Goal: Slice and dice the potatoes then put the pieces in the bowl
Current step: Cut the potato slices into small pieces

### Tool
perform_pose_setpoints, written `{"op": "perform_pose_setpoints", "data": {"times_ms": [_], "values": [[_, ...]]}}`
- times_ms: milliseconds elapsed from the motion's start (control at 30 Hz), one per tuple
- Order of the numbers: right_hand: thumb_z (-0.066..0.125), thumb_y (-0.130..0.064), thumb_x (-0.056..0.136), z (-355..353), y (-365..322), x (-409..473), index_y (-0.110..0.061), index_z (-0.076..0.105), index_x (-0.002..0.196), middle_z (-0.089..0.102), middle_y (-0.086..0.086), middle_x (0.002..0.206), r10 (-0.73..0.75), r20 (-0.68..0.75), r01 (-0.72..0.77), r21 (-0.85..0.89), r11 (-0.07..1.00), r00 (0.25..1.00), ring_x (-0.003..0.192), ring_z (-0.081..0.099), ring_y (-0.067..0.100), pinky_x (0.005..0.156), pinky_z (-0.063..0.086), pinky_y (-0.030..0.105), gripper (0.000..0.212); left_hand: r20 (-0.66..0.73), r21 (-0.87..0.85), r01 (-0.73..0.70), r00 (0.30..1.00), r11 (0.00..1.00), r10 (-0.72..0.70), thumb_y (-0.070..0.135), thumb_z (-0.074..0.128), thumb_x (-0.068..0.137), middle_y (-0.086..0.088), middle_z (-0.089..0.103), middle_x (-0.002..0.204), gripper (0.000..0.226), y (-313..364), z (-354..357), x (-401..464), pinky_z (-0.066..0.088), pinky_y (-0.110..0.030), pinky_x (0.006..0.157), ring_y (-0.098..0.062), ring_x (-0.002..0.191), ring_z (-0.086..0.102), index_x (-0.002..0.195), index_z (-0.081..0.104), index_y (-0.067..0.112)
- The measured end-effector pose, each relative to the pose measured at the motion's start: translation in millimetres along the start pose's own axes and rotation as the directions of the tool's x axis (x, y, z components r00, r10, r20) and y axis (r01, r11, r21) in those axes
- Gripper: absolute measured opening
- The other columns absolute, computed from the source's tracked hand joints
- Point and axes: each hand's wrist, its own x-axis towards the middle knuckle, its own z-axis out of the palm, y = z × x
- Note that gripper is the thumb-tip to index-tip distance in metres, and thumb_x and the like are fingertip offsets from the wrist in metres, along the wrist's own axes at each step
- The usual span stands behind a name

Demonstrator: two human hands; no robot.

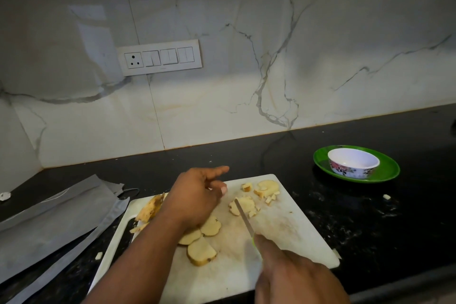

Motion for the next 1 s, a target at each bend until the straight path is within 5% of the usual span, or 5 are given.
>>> {"op": "perform_pose_setpoints", "data": {"times_ms": [67,133,333,500,1000], "values": [[0.036,-0.045,0.088,3.2,-0.6,17.4,-0.048,0.04,0.142,0.064,-0.012,0.097,-0.153,-0.004,0.152,-0.112,0.982,0.988,0.095,0.065,0.008,0.077,0.048,0.023,0.053,-0.13,-0.059,-0.005,0.991,0.998,-0.003,0.025,0.072,0.098,0.026,0.075,0.091,0.042,0.2,-4.1,-0.4,0.05,-0.014,0.086,0.009,0.095,0.068,0.134,0.065,0.045],[0.039,-0.044,0.096,0.6,-2.9,20.6,-0.042,0.029,0.147,0.056,-0.007,0.098,-0.126,0.08,0.127,-0.016,0.992,0.989,0.102,0.063,0.014,0.087,0.047,0.028,0.052,-0.165,-0.058,-0.02,0.986,0.998,0.01,0.027,0.073,0.097,0.028,0.075,0.088,0.038,-1.6,-9.7,-0.4,0.051,-0.015,0.084,0.01,0.091,0.068,0.131,0.068,0.045],[0.038,-0.041,0.095,-14.6,14.2,26.0,-0.046,0.025,0.147,0.062,-0.011,0.117,0.03,0.093,-0.022,-0.084,0.996,0.995,0.109,0.061,0.01,0.086,0.044,0.023,0.054,0.077,0.136,-0.043,0.997,0.99,0.033,0.03,0.079,0.092,0.028,0.074,0.095,0.037,-11.0,-32.3,0.3,0.047,-0.022,0.099,0.013,0.099,0.062,0.126,0.071,0.043],[0.036,-0.044,0.094,-11.5,15.3,22.8,-0.049,0.02,0.148,0.061,-0.011,0.111,-0.004,0.081,0.01,-0.083,0.996,0.997,0.105,0.06,0.01,0.084,0.044,0.023,0.056,0.159,0.241,-0.076,0.987,0.968,0.038,0.034,0.08,0.091,0.027,0.074,0.094,0.021,-18.0,-42.4,1.4,0.051,-0.019,0.083,0.003,0.092,0.067,0.109,0.078,0.045],[0.043,-0.042,0.091,-21.4,15.8,54.0,-0.046,0.044,0.137,0.068,-0.012,0.097,-0.15,0.021,0.151,-0.117,0.982,0.988,0.087,0.064,0.01,0.075,0.052,0.023,0.047,-0.012,0.017,0.077,0.997,0.997,-0.077,0.017,0.063,0.103,0.016,0.075,0.1,0.025,-42.6,-80.1,7.5,0.044,-0.015,0.077,0.002,0.101,0.066,0.102,0.075,0.039]]}}
